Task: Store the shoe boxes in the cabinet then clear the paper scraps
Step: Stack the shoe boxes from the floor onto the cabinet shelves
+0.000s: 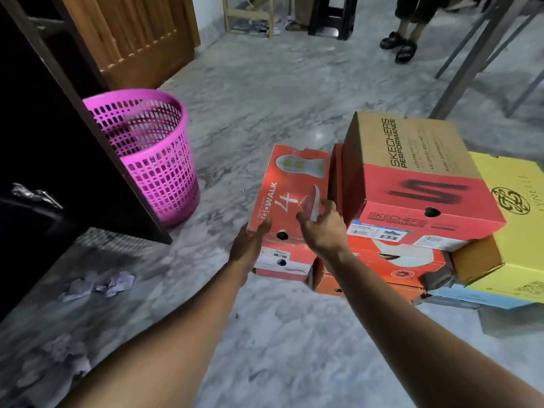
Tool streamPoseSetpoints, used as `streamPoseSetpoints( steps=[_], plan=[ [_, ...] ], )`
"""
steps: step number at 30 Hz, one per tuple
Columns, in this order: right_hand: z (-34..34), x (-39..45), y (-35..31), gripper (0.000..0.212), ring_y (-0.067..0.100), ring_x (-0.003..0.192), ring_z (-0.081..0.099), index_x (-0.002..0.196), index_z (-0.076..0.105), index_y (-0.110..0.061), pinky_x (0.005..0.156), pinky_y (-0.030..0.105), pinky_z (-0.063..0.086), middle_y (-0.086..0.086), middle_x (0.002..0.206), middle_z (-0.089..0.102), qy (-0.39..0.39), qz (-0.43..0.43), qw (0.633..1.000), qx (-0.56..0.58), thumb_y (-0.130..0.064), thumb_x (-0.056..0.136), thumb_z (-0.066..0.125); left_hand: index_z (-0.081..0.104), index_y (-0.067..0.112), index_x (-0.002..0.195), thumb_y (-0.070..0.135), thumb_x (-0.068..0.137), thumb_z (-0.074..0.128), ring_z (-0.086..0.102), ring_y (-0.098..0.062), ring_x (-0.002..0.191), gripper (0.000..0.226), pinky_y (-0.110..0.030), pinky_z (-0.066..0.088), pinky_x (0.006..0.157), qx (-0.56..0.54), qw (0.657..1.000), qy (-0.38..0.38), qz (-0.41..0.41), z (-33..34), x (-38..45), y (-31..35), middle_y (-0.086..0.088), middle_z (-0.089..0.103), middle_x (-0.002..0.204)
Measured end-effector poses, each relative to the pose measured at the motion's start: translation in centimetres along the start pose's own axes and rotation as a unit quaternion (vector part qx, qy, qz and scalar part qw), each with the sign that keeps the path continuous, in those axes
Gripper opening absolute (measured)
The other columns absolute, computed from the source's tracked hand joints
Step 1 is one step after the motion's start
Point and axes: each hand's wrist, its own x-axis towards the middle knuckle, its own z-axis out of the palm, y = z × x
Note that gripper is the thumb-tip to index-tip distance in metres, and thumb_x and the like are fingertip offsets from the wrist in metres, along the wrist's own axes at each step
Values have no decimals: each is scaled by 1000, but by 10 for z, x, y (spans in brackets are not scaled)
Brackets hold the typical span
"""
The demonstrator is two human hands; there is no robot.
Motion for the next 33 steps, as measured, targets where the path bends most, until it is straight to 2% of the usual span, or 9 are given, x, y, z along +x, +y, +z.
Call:
streamPoseSetpoints(
  steps=[7,14,16,18,21,25,28,30,33],
  plan=[
    [9,-9,15,59,32,107,66,130,45,-10,95,45,54,17,120,68,-15,31,997,70,-51,92,65,67,35,103,59,82,76,72,-25,95,33,-44,61,88,-50,996,72,-10,-56,-7,-17,-6,75,105],
    [15,-14,8,90,40,131,51,139,47,-13,111,50,42,23,140,52,17,70,992,105,-78,77,55,71,21,105,58,82,71,66,-26,76,44,-37,53,78,-54,996,74,-22,-150,-38,-10,-12,68,83],
    [13,-18,2,95,35,116,59,135,51,-23,96,49,51,14,127,58,-23,109,986,125,-89,66,53,73,16,100,65,66,70,68,-30,78,60,-40,54,79,-42,996,73,-27,-177,-48,-6,-12,71,82],
    [7,-27,-7,72,29,99,63,126,63,-38,85,48,57,8,107,63,-107,127,969,181,-84,71,57,76,13,98,66,60,70,69,-30,78,65,-37,54,74,-38,996,76,-31,-203,-59,0,-15,73,85],
    [2,-35,-17,33,32,83,65,116,71,-54,101,59,52,14,79,60,-266,109,927,241,-62,91,52,78,16,95,62,63,75,71,-35,87,56,-38,55,77,-37,997,65,-17,-243,-76,12,-26,76,102],
    [18,-42,-33,52,30,99,69,131,65,-41,89,45,53,10,121,75,-390,98,880,252,-52,81,60,75,18,81,58,78,77,73,-18,79,39,-30,52,81,-26,997,60,37,-297,-97,33,-6,78,86],
    [43,-39,-47,70,41,123,62,133,66,-30,111,62,43,15,136,67,-422,97,864,257,-49,67,75,71,20,99,70,72,73,73,4,77,56,-20,54,82,-29,995,72,69,-334,-101,37,14,79,83],
    [62,-39,-58,82,51,125,58,135,64,-15,108,66,45,27,133,65,-438,89,864,231,-48,61,78,74,12,117,47,93,65,76,-10,92,43,-38,53,103,-81,994,62,47,-357,-105,38,3,81,103],
    [101,-52,-84,70,53,108,67,133,64,-17,97,62,53,34,123,67,-465,72,856,214,-50,72,72,74,12,116,58,88,69,74,-28,87,55,-42,58,89,-149,979,135,28,-397,-109,34,-15,74,107]
  ],
)
